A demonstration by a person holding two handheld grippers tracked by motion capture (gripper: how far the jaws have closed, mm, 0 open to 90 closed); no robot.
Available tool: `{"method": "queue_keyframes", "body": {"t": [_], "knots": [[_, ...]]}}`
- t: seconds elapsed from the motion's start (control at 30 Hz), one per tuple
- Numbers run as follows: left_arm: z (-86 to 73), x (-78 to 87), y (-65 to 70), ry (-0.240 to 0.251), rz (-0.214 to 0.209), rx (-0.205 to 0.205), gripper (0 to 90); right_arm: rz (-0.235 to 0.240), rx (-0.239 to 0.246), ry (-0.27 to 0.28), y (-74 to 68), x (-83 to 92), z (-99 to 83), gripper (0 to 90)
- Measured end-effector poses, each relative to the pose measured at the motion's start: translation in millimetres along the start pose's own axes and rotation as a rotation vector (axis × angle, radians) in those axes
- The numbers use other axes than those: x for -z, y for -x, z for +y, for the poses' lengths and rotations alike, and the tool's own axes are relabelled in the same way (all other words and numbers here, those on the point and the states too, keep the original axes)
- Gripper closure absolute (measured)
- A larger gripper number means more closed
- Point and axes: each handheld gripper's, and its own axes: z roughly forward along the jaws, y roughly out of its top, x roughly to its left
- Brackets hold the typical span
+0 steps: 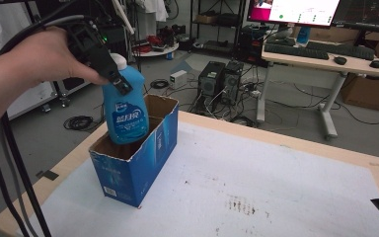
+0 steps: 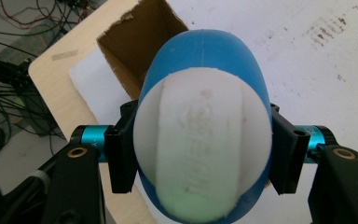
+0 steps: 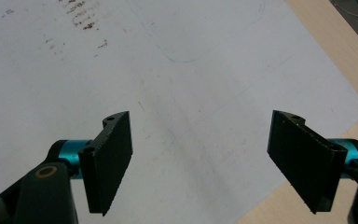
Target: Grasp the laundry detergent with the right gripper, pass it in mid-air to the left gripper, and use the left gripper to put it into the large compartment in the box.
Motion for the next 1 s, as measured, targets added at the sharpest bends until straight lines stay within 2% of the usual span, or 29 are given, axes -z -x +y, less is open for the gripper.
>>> {"method": "queue_keyframes", "body": {"t": [0.2,0.6,1.0], "knots": [[-7.4,-21.7,-1.1,-0.03,-0.005,-0.001,38.4,0.0,-0.008,0.004,-0.5,1.3,0.2,21.4],[-18.7,-45.8,-1.7,-0.044,-0.019,0.01,38.4,-0.003,-0.004,0.0,-1.1,0.5,-0.2,21.4],[-26.9,-69.9,2.9,-0.061,-0.026,-0.023,38.3,-0.004,-0.004,-0.003,-1.8,0.4,-1.4,21.4]]}}
